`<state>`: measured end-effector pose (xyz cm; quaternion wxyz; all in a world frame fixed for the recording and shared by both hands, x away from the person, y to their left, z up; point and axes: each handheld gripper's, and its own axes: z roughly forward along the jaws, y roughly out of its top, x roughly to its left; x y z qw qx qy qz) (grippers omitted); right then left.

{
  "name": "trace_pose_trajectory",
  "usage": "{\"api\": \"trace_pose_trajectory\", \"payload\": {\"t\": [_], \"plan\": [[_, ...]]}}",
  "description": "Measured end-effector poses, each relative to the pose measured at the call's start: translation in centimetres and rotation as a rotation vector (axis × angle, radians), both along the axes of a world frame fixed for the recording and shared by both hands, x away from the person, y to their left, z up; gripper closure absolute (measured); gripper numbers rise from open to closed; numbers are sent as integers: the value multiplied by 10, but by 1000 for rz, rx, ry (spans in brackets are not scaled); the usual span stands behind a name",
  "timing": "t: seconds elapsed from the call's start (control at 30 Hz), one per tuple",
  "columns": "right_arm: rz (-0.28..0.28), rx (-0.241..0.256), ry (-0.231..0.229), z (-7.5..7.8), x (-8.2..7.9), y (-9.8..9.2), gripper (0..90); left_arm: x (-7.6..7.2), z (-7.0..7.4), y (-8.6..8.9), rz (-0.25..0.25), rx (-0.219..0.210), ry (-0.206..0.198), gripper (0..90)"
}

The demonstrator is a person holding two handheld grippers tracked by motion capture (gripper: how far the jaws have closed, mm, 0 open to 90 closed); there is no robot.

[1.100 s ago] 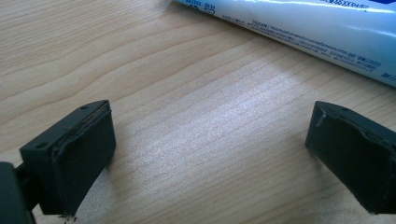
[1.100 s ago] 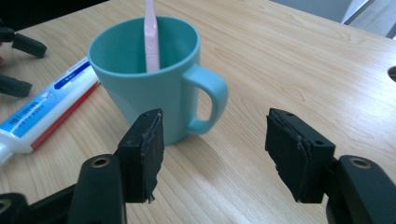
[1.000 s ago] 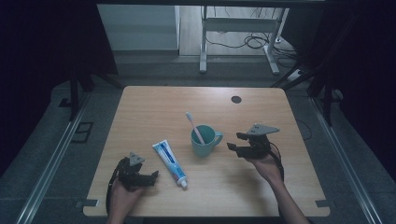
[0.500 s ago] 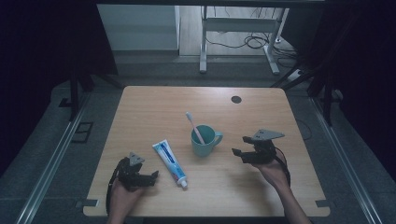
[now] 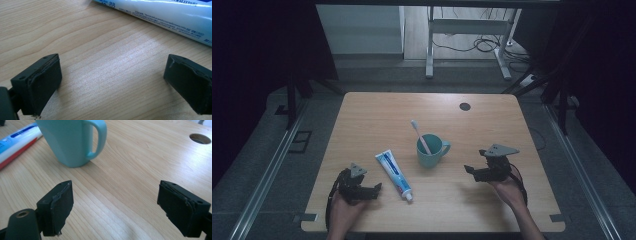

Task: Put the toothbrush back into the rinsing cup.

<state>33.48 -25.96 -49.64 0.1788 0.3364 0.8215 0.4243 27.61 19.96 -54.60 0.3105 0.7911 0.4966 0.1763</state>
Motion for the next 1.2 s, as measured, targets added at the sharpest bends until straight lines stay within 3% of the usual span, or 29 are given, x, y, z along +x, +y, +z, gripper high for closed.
{"api": "trace_pose_trajectory", "payload": {"t": [0.33,1.2], "plan": [[-38,-2,21,-8,-5,-13,83,0,0,0,0,1,0,17],[-18,-53,97,-39,-16,-21,107,0,0,0,0,0,0,17]]}}
